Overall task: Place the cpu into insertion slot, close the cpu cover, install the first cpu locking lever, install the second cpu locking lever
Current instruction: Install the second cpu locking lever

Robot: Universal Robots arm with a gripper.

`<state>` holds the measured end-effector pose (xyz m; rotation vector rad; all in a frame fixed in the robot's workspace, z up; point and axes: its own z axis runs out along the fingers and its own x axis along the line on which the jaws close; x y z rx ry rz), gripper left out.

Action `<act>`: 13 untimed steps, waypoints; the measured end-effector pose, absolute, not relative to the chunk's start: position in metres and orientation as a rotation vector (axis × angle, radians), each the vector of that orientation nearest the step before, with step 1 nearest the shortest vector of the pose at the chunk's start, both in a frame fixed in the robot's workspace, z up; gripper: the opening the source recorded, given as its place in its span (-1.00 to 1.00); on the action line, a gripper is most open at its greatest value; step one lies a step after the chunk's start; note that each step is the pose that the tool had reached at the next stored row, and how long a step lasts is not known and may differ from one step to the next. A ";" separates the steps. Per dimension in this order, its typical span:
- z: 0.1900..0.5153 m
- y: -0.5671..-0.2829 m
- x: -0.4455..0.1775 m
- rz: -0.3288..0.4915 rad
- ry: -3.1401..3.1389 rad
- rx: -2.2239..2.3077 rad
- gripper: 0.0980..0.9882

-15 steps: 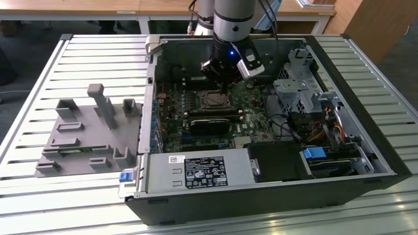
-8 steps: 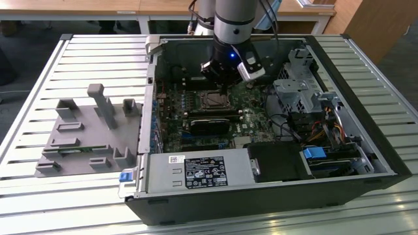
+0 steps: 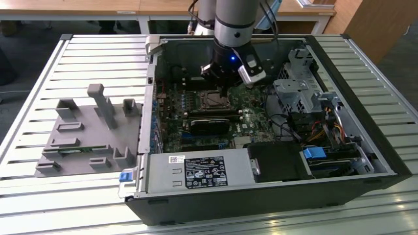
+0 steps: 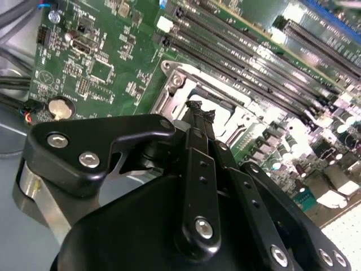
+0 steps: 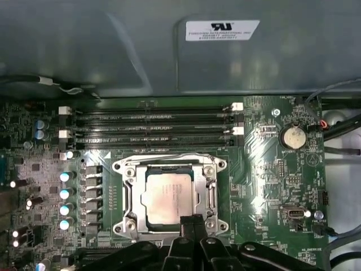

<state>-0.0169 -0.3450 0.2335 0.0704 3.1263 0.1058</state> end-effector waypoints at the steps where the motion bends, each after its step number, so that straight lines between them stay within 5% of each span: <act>1: 0.233 -0.346 -0.017 0.106 3.126 0.070 -0.98; 13: 0.233 -0.366 -0.017 0.106 3.126 0.069 -0.98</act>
